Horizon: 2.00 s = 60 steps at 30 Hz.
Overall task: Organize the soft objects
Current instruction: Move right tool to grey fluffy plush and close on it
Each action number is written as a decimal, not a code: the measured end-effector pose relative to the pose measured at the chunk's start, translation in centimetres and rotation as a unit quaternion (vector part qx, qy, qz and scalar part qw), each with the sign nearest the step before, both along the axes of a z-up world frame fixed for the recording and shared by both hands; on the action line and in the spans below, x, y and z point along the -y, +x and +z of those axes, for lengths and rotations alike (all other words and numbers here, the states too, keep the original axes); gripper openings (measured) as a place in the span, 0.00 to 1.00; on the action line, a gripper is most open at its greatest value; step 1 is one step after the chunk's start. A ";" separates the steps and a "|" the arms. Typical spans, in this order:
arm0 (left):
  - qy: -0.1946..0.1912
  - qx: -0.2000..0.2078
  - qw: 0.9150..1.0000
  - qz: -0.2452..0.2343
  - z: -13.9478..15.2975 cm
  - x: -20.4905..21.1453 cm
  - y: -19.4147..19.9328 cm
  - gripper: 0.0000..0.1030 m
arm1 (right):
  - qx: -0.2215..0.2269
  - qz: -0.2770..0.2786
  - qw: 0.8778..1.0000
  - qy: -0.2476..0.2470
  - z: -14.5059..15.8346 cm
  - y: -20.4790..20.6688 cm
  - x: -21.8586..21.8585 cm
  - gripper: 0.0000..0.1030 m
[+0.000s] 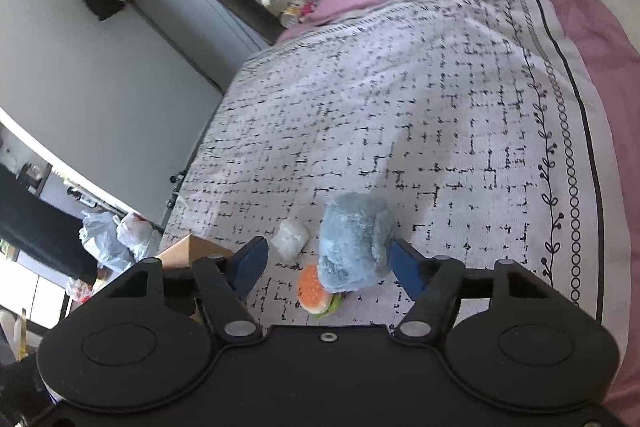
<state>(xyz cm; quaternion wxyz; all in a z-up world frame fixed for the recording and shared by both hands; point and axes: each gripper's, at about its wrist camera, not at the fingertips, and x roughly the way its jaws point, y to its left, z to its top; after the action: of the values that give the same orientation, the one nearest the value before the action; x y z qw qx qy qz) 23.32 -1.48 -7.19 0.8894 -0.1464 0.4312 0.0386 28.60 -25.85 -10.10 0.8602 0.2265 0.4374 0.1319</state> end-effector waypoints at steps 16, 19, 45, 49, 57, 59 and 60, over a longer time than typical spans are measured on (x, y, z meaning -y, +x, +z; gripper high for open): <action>-0.024 0.005 1.000 0.003 -3.0 -0.9 3.5 0.95 | -0.029 0.012 0.998 0.056 -4.6 3.5 -1.3 0.47; -0.035 0.000 0.999 0.003 -3.7 -1.1 4.1 0.95 | -0.032 0.012 0.998 0.058 -4.9 3.8 -1.6 0.46; -0.052 -0.018 0.998 -0.021 -5.4 0.6 6.5 0.95 | -0.073 -0.062 0.995 0.008 -7.3 5.2 -0.1 0.44; -0.061 -0.023 0.997 -0.030 -5.5 1.7 7.1 0.90 | -0.092 -0.082 0.992 0.030 -8.1 5.2 1.0 0.44; -0.087 -0.040 0.995 -0.042 -6.6 4.1 8.5 0.77 | -0.123 -0.112 0.985 0.052 -9.6 5.2 2.2 0.30; -0.098 -0.050 0.993 -0.042 -7.1 4.6 8.9 0.69 | -0.126 -0.118 0.983 0.058 -9.8 5.2 2.6 0.28; -0.099 -0.054 0.993 -0.040 -7.4 4.9 9.1 0.68 | -0.127 -0.121 0.983 0.061 -9.9 5.2 2.7 0.28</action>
<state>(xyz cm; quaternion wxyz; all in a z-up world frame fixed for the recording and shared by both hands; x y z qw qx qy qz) 32.39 -6.34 -14.60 0.8468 -0.2142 0.4857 -0.0320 33.76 -28.60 -19.98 0.7918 0.3446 0.5038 0.0238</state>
